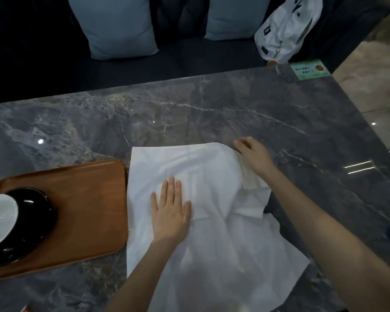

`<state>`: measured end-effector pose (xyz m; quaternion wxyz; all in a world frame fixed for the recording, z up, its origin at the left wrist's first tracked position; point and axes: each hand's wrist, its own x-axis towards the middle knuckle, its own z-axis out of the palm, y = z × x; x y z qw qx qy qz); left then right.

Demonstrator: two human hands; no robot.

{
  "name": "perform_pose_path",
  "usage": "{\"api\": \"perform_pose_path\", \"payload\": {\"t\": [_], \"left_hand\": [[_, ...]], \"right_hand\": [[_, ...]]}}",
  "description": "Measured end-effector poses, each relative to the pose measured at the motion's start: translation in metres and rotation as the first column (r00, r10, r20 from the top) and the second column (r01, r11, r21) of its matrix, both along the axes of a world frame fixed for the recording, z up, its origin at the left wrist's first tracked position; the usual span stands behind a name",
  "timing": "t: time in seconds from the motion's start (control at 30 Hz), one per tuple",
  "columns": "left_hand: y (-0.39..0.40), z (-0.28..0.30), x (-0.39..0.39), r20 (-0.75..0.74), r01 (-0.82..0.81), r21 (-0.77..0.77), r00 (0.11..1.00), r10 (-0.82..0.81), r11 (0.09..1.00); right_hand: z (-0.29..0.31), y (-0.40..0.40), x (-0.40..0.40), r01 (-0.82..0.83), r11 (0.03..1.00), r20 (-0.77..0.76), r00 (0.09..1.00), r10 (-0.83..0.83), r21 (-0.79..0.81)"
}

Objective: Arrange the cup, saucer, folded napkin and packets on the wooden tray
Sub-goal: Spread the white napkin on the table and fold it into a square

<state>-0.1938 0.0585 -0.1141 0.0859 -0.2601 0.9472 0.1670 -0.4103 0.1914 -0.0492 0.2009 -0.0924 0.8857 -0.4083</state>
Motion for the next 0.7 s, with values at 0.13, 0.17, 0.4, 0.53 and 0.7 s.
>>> {"api": "perform_pose_path", "payload": {"t": [0.13, 0.17, 0.4, 0.53, 0.7], "left_hand": [[0.028, 0.021, -0.008, -0.191, -0.069, 0.083, 0.978, 0.084, 0.994], [0.04, 0.026, -0.01, -0.26, -0.028, 0.105, 0.964, 0.055, 0.994], [0.081, 0.012, -0.014, -0.203, 0.06, 0.182, 0.979, -0.022, 0.981], [0.073, 0.008, -0.01, -0.165, 0.101, 0.099, 0.983, -0.084, 0.99], [0.073, 0.006, -0.013, -0.155, 0.105, 0.055, 0.983, -0.096, 0.993]], "right_hand": [[-0.003, 0.038, 0.027, -0.014, 0.992, -0.204, 0.978, 0.039, 0.122], [-0.005, 0.046, 0.036, -0.033, 0.988, -0.219, 0.974, 0.066, 0.152], [-0.036, 0.067, 0.063, -0.095, 0.92, -0.354, 0.904, 0.24, 0.381], [-0.024, 0.06, 0.036, 0.076, 0.99, -0.35, 0.936, -0.029, 0.122], [-0.008, 0.036, -0.025, 0.267, 0.963, -0.175, 0.948, -0.267, -0.029]]}}
